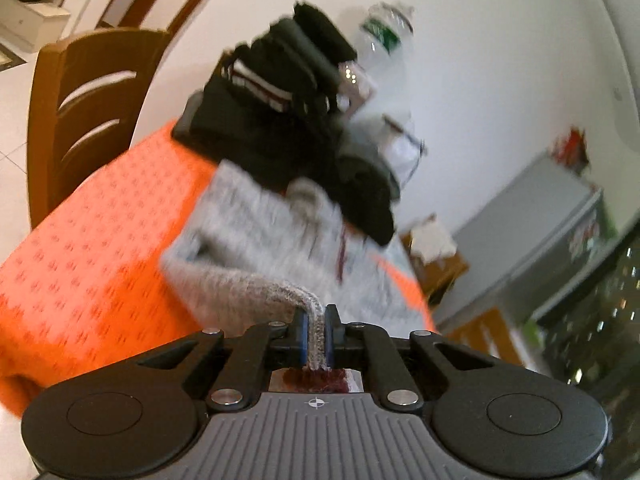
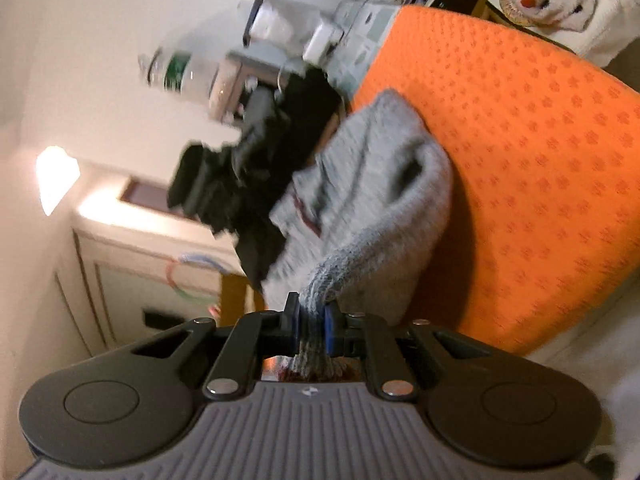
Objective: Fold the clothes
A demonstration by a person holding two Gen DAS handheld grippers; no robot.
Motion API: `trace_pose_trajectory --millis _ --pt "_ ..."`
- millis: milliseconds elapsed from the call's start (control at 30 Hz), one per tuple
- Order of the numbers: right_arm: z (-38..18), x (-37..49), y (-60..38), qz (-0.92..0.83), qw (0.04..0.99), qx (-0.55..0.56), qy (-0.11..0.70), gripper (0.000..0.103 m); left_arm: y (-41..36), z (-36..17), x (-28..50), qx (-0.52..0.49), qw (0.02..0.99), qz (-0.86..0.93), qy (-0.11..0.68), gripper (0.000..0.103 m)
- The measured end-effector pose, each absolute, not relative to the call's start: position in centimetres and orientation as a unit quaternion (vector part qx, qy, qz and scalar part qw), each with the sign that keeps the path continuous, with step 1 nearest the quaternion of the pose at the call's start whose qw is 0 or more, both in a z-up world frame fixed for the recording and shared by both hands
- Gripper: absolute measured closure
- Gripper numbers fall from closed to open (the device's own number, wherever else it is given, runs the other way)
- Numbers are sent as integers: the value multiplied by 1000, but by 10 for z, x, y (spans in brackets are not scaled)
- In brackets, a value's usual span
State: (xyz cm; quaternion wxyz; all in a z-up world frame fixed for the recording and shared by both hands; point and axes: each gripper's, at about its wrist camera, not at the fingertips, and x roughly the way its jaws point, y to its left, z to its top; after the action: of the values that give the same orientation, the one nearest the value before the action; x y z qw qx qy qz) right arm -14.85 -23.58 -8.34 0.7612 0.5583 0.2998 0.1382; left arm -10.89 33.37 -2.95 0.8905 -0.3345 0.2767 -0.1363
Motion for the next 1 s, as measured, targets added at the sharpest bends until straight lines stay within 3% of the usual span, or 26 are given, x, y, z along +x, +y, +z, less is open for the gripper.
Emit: trace_pose_trajectory --millis 400,567,767,867,933,1000 --pt "-44 -14 -246 94 751 606 246 90 341 6 25 -331 913 -94 220 93" --pt "-43 68 -245 44 751 608 255 90 340 -6 105 -306 915 -54 257 93" --pt "-82 158 -234 -17 760 568 313 90 333 -52 179 -251 906 -20 341 93" --pt "-110 181 -226 -52 768 519 373 83 328 -77 191 -235 896 -21 376 90" --pt "-119 186 -222 -64 773 488 400 77 328 -82 186 -239 895 -30 375 83" --pt "-114 182 -220 -54 782 476 399 56 331 -78 175 -253 893 -40 369 43"
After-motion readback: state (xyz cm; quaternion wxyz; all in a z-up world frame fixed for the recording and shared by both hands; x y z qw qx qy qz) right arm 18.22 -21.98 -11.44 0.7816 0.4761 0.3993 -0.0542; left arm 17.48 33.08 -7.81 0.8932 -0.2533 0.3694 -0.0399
